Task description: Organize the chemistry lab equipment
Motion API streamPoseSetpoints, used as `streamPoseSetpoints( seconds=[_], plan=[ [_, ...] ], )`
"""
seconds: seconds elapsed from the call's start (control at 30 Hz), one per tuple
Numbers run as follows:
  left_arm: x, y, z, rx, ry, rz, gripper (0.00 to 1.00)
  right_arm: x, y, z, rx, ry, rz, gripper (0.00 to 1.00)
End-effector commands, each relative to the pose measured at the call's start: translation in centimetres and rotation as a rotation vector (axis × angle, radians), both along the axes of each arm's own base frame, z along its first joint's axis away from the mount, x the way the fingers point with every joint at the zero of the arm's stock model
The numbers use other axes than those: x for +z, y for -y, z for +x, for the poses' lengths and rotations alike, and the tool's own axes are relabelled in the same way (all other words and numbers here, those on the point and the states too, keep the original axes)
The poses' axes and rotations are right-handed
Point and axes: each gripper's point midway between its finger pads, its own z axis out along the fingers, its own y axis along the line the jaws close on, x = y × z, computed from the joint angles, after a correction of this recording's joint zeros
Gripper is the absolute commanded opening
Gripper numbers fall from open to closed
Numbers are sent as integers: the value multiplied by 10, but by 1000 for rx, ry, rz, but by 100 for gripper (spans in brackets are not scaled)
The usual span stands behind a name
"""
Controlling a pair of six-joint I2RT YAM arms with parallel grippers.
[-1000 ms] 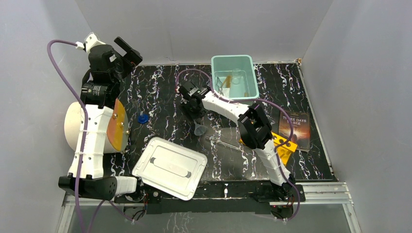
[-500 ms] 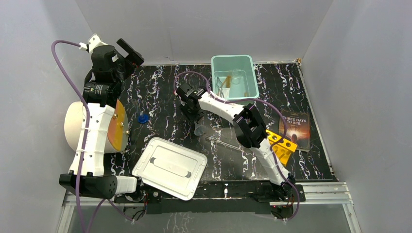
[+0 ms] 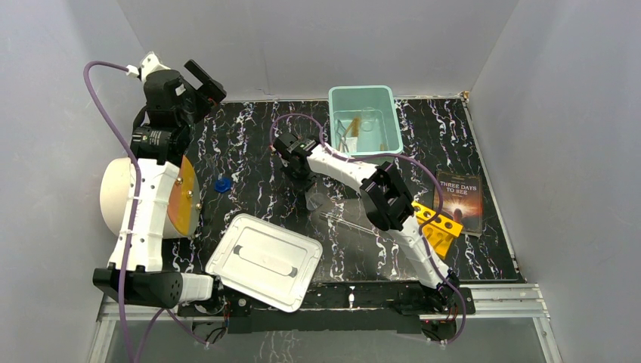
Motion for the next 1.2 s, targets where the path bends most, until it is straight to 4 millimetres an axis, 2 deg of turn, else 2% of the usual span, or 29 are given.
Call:
streamPoseSetpoints(
  seconds=[0.0, 0.1, 0.37, 0.5, 0.6, 0.7, 0.8, 0.93, 1.03, 1.17],
  plan=[
    [14, 2, 2, -25, 39, 19, 98, 27, -10, 12, -7, 70, 35, 5],
    [17, 2, 3, -25, 46, 25, 98, 48, -16, 20, -12, 117, 74, 0],
    [19, 3, 2, -26, 53, 24, 98, 117, -25, 41, -51, 246, 201, 0],
    [27, 6, 1, -43, 76, 17, 98, 186, -29, 56, -82, 360, 322, 0],
    [37, 9, -1, -64, 107, 19, 98, 229, -17, 68, -133, 444, 389, 0],
    [40, 10, -1, -71, 115, 18, 98, 261, 4, 83, -191, 523, 418, 1],
    [37, 12, -1, -79, 110, 11, 98, 287, 34, 101, -267, 605, 433, 3],
    [31, 15, 0, -88, 97, -3, 98, 305, 83, 124, -387, 700, 411, 5],
    [27, 17, 2, -98, 91, -12, 98, 299, 120, 139, -481, 701, 379, 5],
    [22, 20, 4, -107, 79, -25, 98, 276, 157, 155, -555, 655, 336, 5]
  ],
)
